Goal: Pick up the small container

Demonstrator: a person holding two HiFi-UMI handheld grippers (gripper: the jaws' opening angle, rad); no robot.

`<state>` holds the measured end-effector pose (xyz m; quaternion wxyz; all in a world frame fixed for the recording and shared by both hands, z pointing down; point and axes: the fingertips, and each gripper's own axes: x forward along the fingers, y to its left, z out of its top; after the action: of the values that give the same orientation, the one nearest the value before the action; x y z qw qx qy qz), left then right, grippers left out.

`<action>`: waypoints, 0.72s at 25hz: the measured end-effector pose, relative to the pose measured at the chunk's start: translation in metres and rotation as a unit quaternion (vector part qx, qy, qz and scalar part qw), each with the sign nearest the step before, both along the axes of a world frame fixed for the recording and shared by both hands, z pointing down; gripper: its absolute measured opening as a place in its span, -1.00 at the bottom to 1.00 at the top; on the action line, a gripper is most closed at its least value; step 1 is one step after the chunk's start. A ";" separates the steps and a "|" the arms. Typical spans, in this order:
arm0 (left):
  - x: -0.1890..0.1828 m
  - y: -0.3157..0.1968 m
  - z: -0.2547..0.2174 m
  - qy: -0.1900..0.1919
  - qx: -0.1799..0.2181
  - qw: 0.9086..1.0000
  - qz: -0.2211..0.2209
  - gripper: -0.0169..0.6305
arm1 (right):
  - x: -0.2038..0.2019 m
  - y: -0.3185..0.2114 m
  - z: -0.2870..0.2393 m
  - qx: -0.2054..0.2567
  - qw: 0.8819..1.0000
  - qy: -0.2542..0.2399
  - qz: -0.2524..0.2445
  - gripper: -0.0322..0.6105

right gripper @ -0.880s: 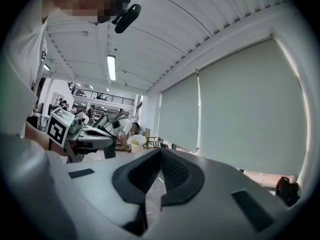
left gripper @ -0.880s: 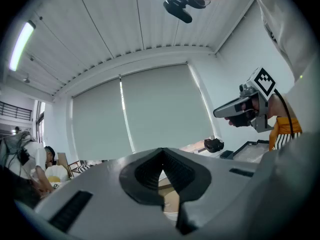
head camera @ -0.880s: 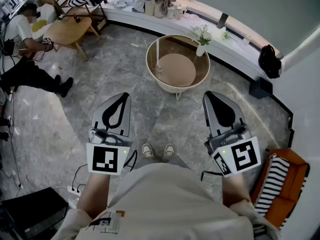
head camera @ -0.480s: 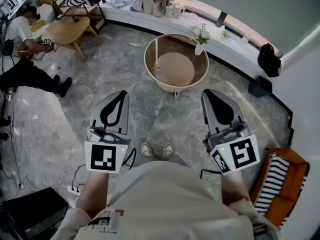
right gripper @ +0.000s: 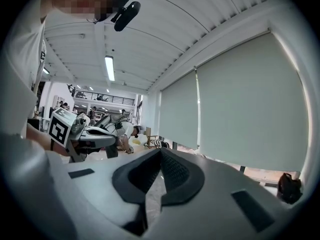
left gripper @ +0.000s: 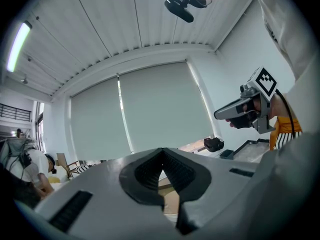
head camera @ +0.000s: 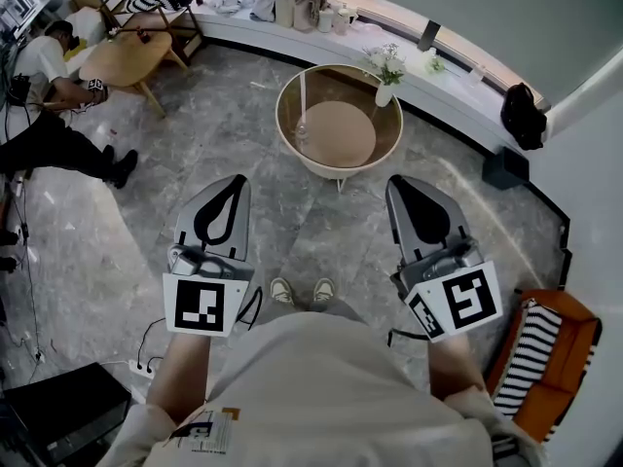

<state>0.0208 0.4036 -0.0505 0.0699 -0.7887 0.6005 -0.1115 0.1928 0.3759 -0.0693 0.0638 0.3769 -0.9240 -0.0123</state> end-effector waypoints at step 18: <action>0.035 -0.015 0.003 0.021 -0.002 0.999 -0.030 -0.92 | 0.034 -0.025 0.011 0.011 0.999 0.004 -0.030 -0.88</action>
<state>0.0557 0.3882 -0.0477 0.0527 -0.7729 0.6246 -0.0985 0.2268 0.3514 -0.0588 0.0627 0.3493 -0.9346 -0.0254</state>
